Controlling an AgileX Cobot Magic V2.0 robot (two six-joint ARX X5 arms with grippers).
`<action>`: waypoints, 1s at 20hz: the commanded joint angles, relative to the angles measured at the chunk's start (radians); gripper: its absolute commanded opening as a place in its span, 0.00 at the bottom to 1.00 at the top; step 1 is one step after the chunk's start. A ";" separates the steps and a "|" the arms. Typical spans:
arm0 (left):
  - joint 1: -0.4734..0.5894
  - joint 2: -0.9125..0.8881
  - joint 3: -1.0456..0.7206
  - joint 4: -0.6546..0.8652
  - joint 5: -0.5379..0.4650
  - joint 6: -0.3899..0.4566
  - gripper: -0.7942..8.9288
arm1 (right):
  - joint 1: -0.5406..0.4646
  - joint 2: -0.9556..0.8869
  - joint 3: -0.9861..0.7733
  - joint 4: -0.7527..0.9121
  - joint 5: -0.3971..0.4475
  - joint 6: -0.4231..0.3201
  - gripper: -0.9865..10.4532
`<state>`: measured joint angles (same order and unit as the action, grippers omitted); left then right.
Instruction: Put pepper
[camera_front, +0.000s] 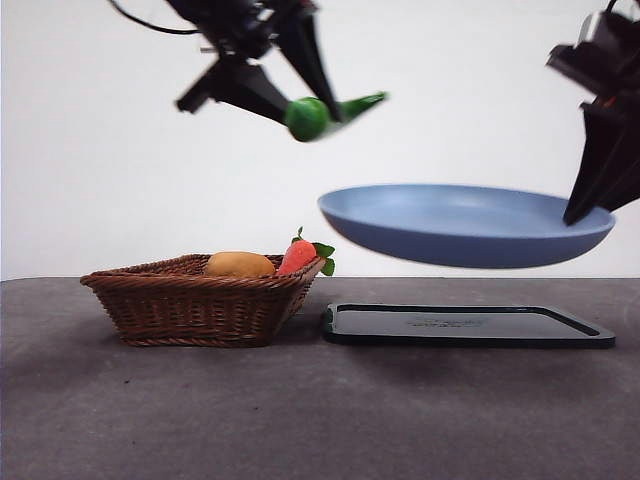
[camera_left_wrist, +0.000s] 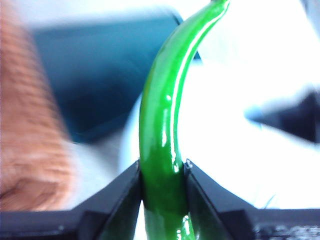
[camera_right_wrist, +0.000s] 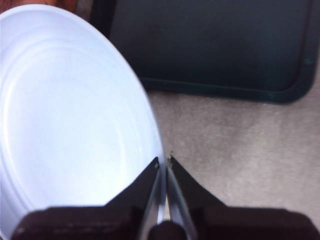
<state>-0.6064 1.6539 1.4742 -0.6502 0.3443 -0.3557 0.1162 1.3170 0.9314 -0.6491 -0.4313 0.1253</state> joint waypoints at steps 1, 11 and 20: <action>-0.089 0.047 0.019 0.003 -0.067 0.077 0.19 | 0.017 0.020 0.018 0.014 -0.013 0.043 0.09; -0.191 0.152 0.019 -0.009 -0.168 0.154 0.20 | 0.070 0.020 0.018 0.011 -0.015 0.061 0.09; -0.193 0.149 0.019 -0.047 -0.204 0.162 0.30 | 0.091 0.020 0.018 -0.011 -0.015 0.062 0.09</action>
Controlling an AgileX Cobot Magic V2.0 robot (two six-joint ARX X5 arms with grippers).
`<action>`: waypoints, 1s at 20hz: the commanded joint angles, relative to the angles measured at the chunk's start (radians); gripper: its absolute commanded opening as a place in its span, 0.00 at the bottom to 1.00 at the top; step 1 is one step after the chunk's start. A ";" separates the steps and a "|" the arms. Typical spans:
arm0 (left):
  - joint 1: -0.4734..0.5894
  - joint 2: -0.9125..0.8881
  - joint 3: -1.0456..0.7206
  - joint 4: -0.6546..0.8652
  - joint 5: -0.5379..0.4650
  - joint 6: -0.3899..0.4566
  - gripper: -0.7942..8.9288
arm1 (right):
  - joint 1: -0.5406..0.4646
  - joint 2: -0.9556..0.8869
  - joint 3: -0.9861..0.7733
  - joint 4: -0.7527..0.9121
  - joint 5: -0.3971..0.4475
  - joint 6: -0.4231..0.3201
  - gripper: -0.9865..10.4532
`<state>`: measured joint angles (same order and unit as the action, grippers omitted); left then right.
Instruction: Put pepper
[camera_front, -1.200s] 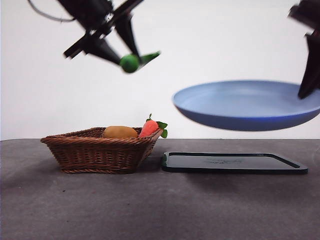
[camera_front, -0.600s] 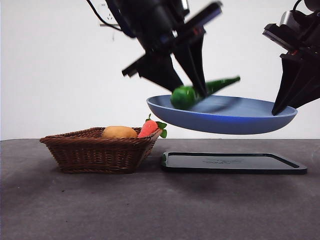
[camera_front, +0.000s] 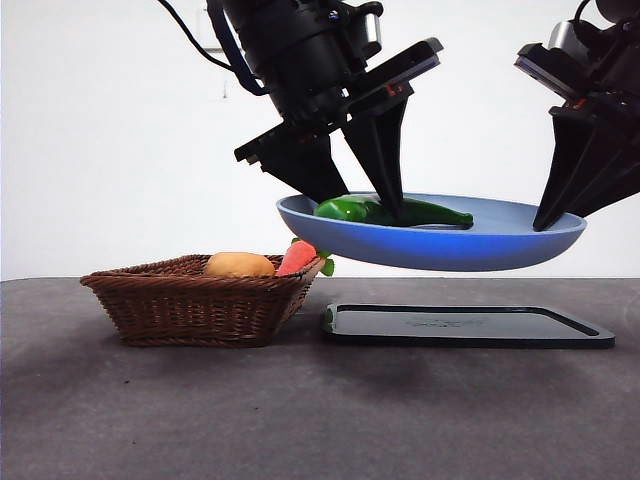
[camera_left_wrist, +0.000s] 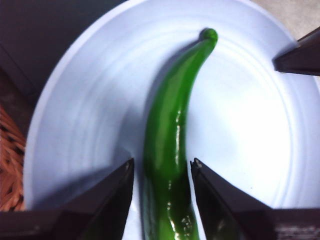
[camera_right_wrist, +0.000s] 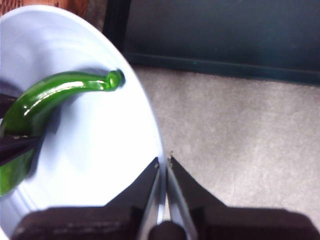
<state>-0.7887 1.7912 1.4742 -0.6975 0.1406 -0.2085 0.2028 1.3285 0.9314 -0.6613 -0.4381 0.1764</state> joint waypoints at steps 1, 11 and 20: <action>-0.011 0.006 0.019 -0.002 0.002 0.014 0.30 | 0.004 0.009 0.018 -0.002 -0.008 0.011 0.09; -0.009 -0.219 0.019 -0.037 0.074 0.036 0.36 | -0.054 0.010 0.020 0.033 0.027 0.032 0.09; -0.008 -0.523 0.019 -0.061 0.071 0.056 0.36 | -0.188 0.298 0.230 0.071 0.054 0.043 0.09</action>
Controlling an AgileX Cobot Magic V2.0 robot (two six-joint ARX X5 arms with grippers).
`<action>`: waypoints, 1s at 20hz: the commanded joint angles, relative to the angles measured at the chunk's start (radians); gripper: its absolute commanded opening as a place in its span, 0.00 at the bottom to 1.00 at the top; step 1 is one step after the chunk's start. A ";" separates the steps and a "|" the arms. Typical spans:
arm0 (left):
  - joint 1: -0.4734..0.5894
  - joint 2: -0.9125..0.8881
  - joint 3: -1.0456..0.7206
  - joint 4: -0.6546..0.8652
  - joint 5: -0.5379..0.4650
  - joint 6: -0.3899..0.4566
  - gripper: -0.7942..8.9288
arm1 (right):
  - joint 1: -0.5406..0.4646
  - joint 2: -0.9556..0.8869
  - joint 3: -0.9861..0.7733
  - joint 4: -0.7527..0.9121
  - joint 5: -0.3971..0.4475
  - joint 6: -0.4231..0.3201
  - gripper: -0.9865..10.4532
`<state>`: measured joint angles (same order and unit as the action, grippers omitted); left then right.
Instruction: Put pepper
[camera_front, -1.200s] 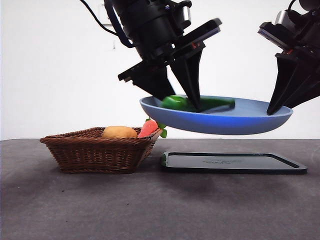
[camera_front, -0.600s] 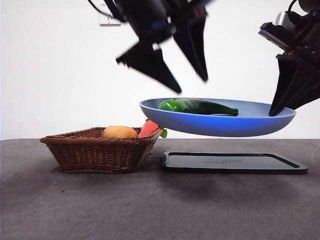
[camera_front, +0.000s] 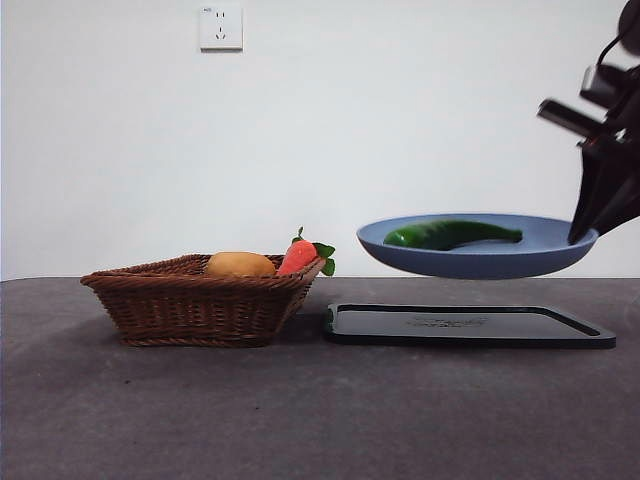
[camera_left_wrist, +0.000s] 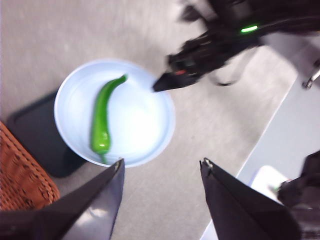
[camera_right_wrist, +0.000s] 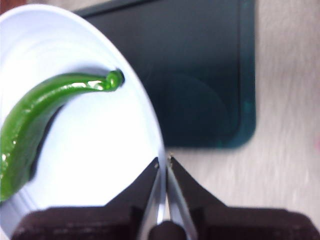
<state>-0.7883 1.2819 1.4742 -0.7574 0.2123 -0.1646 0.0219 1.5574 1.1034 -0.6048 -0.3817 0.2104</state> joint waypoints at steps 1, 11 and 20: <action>-0.009 -0.035 0.019 -0.007 -0.001 0.013 0.36 | -0.011 0.118 0.095 0.019 -0.002 0.010 0.09; -0.009 -0.082 0.019 -0.051 -0.002 0.012 0.36 | -0.021 0.400 0.234 0.092 -0.005 0.036 0.09; -0.009 -0.082 0.019 -0.061 -0.061 0.018 0.36 | -0.023 0.365 0.234 0.075 -0.011 0.036 0.28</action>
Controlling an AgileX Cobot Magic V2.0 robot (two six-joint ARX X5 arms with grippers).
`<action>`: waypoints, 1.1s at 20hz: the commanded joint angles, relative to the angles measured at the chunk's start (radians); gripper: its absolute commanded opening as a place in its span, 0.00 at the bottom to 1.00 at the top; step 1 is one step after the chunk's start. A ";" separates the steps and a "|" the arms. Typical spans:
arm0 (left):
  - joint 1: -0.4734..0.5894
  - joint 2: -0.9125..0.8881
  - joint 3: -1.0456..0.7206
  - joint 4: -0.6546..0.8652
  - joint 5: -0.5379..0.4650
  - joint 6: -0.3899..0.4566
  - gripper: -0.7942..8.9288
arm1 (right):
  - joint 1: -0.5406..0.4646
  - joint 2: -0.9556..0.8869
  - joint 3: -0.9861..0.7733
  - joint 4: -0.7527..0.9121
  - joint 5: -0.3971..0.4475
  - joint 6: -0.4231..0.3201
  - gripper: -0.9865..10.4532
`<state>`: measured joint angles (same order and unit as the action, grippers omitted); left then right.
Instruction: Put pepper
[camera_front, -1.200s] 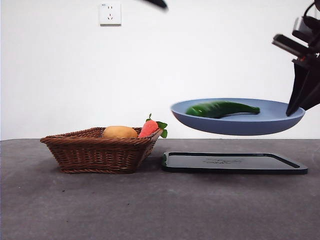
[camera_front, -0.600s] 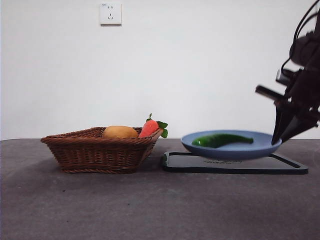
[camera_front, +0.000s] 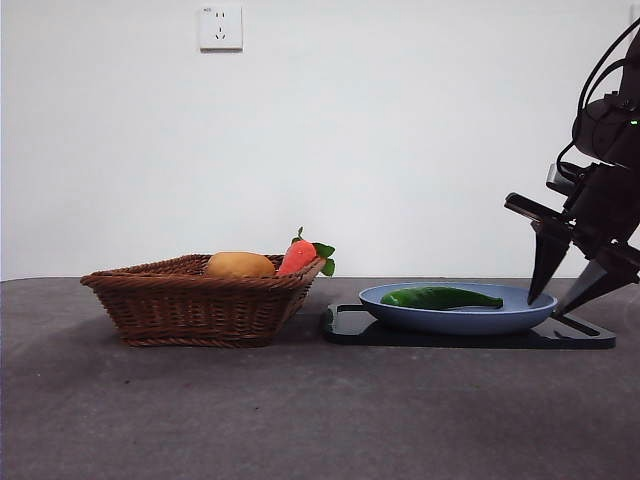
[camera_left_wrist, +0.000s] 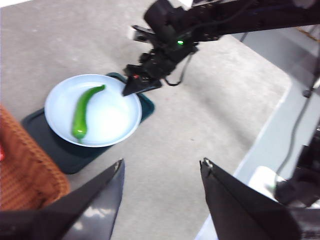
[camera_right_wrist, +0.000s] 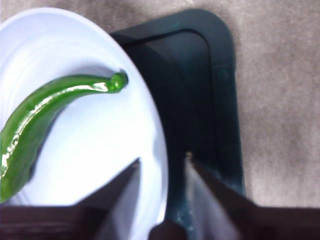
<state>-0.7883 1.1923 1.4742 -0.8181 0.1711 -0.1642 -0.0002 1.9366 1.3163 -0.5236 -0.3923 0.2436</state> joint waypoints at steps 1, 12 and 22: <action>-0.009 0.008 0.019 -0.007 -0.044 0.022 0.36 | -0.004 -0.042 0.021 -0.031 -0.001 0.002 0.28; -0.008 0.009 0.019 -0.069 -0.275 0.079 0.36 | 0.059 -0.723 0.021 -0.515 -0.002 -0.167 0.28; -0.009 0.009 0.019 -0.068 -0.244 0.090 0.12 | 0.114 -1.126 0.021 -0.822 -0.002 -0.200 0.11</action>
<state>-0.7883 1.1927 1.4742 -0.8936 -0.0750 -0.0856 0.1112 0.7952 1.3201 -1.3521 -0.3931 0.0696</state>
